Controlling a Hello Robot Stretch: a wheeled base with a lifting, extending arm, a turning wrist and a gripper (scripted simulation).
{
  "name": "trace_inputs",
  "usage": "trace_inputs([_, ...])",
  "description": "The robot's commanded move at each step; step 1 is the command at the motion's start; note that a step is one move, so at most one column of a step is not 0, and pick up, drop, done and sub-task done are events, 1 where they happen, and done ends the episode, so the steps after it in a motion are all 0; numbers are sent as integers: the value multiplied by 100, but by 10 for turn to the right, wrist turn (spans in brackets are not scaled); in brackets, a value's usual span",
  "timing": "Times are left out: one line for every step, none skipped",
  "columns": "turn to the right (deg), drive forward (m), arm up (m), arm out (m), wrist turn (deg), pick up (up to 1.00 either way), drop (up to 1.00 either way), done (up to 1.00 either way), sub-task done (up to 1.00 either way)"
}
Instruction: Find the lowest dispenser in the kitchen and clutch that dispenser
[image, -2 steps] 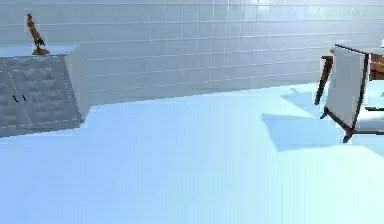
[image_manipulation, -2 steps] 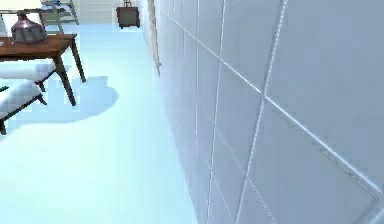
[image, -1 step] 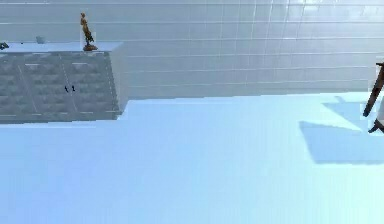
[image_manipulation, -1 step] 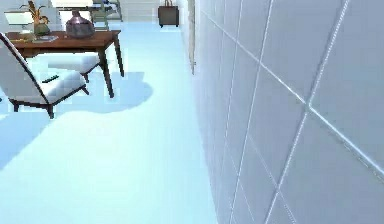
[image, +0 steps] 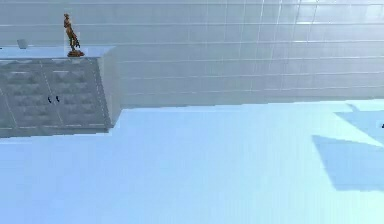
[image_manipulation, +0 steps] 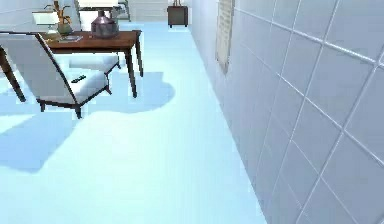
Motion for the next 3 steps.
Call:
trace_inputs([-450, 0, 0, 0, 0, 0, 0, 0, 0])
trace_inputs([-390, 0, 0, 0, 0, 0, 0, 0, 0])
trace_inputs([0, 40, 0, 0, 0, 0, 0, 0, 0])
